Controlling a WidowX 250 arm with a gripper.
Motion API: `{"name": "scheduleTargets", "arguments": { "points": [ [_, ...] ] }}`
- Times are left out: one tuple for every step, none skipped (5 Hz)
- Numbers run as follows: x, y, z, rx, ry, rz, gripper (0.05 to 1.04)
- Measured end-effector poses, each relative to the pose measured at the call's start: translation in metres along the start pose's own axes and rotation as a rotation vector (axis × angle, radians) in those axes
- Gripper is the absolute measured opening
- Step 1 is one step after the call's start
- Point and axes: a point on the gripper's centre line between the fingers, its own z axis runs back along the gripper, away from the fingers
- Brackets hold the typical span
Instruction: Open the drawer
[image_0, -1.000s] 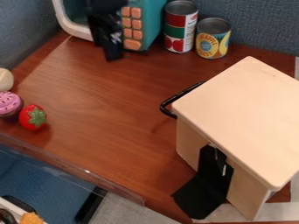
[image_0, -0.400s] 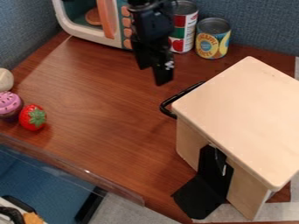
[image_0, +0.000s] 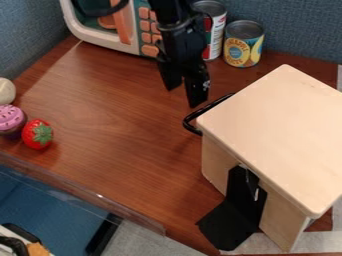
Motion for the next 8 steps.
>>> {"name": "scheduleTargets", "arguments": {
  "points": [
    [-0.001,-0.004,-0.015,-0.031,0.019,0.011,0.999],
    [0.000,-0.011,-0.026,-0.146,0.019,0.031,0.999],
    [-0.002,-0.007,-0.031,-0.177,0.036,0.037,0.999],
    [-0.002,-0.005,-0.043,-0.208,0.079,0.062,0.943],
    [-0.002,-0.004,-0.044,-0.182,0.094,0.056,0.662],
    [-0.004,0.000,-0.045,-0.146,0.110,0.047,0.372],
    [-0.007,0.011,-0.042,-0.130,0.106,0.060,0.172],
    [-0.011,0.028,-0.038,-0.100,0.100,0.084,0.135]
  ]
}}
